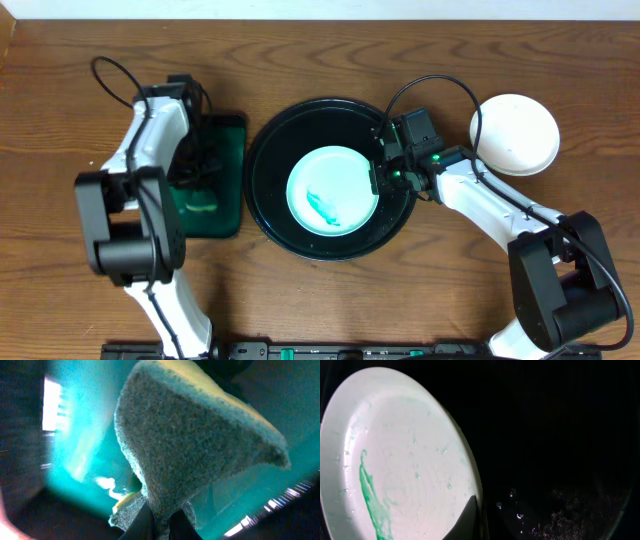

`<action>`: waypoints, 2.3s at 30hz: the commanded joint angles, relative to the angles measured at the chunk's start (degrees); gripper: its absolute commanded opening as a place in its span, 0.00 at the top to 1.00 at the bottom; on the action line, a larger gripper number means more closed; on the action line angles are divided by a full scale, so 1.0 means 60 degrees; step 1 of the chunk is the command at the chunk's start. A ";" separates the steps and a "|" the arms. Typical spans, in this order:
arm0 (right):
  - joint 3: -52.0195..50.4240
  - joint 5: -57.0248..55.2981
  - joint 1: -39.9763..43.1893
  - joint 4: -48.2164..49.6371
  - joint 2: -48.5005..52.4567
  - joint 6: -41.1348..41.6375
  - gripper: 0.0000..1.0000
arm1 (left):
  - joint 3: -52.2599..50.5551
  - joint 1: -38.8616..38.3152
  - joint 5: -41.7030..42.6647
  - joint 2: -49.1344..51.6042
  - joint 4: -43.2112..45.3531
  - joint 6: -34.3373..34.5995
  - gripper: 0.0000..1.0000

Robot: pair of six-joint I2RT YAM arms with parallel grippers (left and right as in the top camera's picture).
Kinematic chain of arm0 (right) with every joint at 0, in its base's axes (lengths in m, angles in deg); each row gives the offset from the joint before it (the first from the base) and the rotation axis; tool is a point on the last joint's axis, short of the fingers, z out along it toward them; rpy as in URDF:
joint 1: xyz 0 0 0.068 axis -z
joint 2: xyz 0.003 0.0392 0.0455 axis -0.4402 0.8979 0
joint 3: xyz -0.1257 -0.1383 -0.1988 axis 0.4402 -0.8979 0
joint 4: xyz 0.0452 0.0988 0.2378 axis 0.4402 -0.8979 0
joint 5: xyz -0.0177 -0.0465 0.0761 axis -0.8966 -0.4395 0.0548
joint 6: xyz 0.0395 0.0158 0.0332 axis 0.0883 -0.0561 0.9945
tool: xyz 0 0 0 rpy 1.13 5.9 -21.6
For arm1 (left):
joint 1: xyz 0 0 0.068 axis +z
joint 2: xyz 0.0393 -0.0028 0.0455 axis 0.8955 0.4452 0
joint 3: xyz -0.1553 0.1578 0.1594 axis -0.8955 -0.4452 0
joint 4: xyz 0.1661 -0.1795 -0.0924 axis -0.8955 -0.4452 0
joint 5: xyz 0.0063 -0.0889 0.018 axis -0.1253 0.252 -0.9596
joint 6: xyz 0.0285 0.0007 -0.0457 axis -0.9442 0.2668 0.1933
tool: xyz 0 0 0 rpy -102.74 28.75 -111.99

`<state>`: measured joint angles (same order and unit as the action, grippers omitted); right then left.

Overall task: Clean dirty plates on tray and stack at the side
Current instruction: 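Pull the pale green plate to the tray center with the right gripper, then bring the sponge in the left gripper over the pale green plate, then scrub the pale green plate with the sponge in the left gripper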

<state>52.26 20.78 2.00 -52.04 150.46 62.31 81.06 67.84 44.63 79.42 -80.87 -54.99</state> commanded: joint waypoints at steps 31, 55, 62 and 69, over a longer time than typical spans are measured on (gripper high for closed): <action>0.0000 -0.2058 -0.0124 0.0091 0.0907 0.0415 0.99 | -0.0022 -0.1625 0.2244 -0.2816 -0.0186 -0.0164 0.93; 0.0000 -0.2029 -0.0142 -0.0062 0.1049 0.0415 0.99 | -0.0022 -0.4878 0.3799 -0.0069 0.2018 0.1647 0.93; 0.0000 -0.2029 -0.0142 -0.0058 0.1049 0.0412 0.99 | -0.0022 -0.5136 0.5413 0.1111 0.2113 0.1559 0.93; 0.0000 -0.2029 -0.0138 -0.0066 0.1049 0.0412 0.99 | -0.0018 -0.5847 0.7231 0.1308 0.2681 0.1242 0.93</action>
<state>52.44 9.35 1.76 -51.66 154.94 64.19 82.18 37.72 76.74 83.51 -66.42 -46.02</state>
